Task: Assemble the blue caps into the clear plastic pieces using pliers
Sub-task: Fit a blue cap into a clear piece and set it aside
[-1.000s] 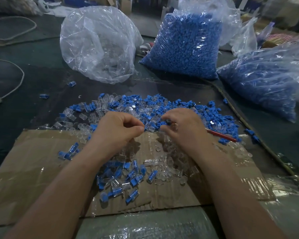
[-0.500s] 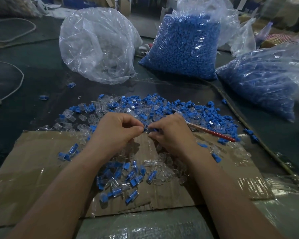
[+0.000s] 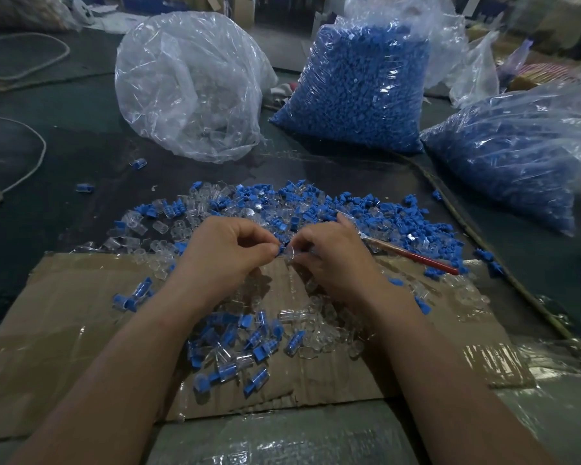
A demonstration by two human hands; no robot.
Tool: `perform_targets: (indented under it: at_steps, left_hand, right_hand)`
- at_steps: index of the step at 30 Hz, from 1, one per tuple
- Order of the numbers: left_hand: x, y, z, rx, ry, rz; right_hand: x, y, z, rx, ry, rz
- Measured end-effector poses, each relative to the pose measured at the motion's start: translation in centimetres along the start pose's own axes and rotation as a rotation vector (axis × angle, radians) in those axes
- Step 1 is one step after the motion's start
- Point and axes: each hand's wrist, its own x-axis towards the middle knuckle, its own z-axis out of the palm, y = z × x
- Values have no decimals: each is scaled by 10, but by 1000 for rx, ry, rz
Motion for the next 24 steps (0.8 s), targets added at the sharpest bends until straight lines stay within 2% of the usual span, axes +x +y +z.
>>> perform_targets:
  at_steps: [4,7,12,14,18,24]
  left_hand:
    - [-2,4,0,-61,-17,4]
    - [-5,9,1,-133,-39,57]
    - [-6,12,3,-11,2,150]
    - [-6,10,3,7,13,143]
    - [-4,8,3,-108,65,104]
    - [-3,8,0,-268,50,20]
  right_hand:
    - [-5,-3,-9,177,98,8]
    - [-11,-10,-15,271,88,-17]
    - [-17,-18,-16,381,35,-33]
    - [-18,-19,-16,436,24,-21]
    - [-18,-18,-16,608,65,47]
    - [-21,-16,-20,700,161,106]
